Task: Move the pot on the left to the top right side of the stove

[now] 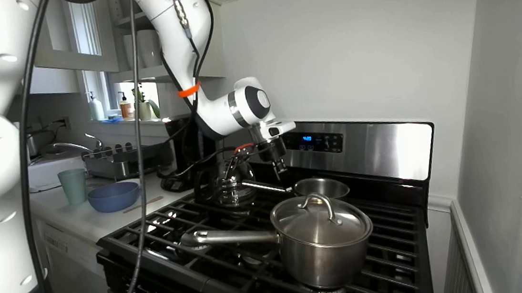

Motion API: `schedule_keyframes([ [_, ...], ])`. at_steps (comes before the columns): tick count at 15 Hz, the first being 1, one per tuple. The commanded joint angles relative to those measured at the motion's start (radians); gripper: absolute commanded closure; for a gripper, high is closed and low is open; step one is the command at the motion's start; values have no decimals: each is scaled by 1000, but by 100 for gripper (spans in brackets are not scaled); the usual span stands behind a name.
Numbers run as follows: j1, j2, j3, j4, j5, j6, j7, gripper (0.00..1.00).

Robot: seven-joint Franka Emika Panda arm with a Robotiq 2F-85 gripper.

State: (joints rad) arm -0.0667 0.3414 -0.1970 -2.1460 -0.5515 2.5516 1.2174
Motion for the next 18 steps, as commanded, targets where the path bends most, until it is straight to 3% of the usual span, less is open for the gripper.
schedule_keyframes([
  [1,24,55,-44,91,68,-16,23,92],
  [6,31,96,-88,164,136,-50,66,92],
  [12,45,147,-153,219,126,-114,208,92],
  [18,56,162,-151,249,124,-184,263,92],
])
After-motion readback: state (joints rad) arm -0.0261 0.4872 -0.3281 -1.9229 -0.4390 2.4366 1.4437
